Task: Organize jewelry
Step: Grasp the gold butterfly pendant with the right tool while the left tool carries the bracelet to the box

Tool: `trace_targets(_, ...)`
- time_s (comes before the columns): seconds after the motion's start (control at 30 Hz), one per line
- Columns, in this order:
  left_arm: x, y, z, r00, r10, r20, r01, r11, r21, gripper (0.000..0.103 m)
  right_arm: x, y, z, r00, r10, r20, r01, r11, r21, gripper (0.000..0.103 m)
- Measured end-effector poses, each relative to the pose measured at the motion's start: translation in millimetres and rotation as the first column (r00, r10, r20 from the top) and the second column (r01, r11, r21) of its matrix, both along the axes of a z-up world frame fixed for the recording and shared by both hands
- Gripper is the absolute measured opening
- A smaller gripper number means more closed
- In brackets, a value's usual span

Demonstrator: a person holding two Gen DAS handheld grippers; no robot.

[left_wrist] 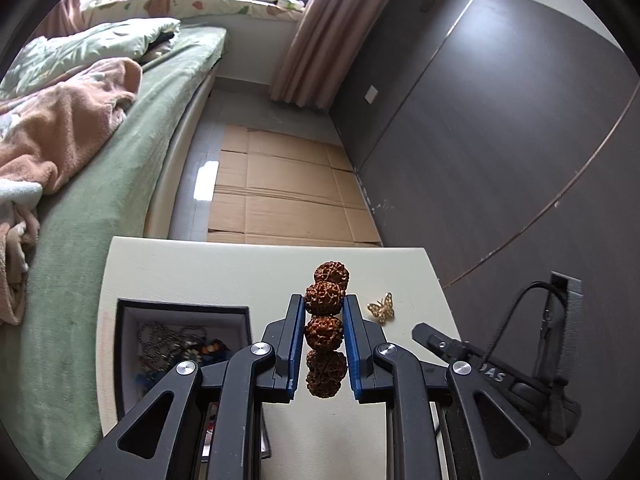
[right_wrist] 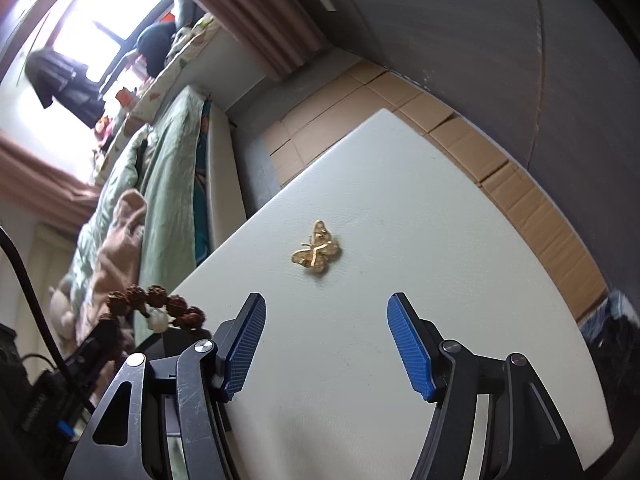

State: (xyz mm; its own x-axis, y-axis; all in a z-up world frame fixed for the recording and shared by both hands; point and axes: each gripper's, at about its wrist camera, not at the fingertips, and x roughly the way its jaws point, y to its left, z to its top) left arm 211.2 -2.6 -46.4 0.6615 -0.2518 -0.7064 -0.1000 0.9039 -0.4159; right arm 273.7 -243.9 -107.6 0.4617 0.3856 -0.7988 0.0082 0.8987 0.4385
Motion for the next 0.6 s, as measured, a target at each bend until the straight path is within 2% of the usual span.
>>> trace_targets(0.2,-1,18,5,1.000,0.026,0.014,-0.025,0.999,-0.031,0.020,25,22,0,0.994,0.108,0.027,-0.103,0.983,-0.155,0.065)
trace_targets(0.43,1,44,10,0.997,0.073,0.023,-0.071,0.996,-0.050,0.020,42,40,-6,0.971,0.239,0.021,-0.219,0.917,-0.332,0.065)
trace_targets(0.6,-3,57,11,0.994,0.108,0.024,-0.107,0.993,-0.056,0.020,44,53,-15,0.943,0.331,0.000,-0.308,0.877,-0.369,0.065)
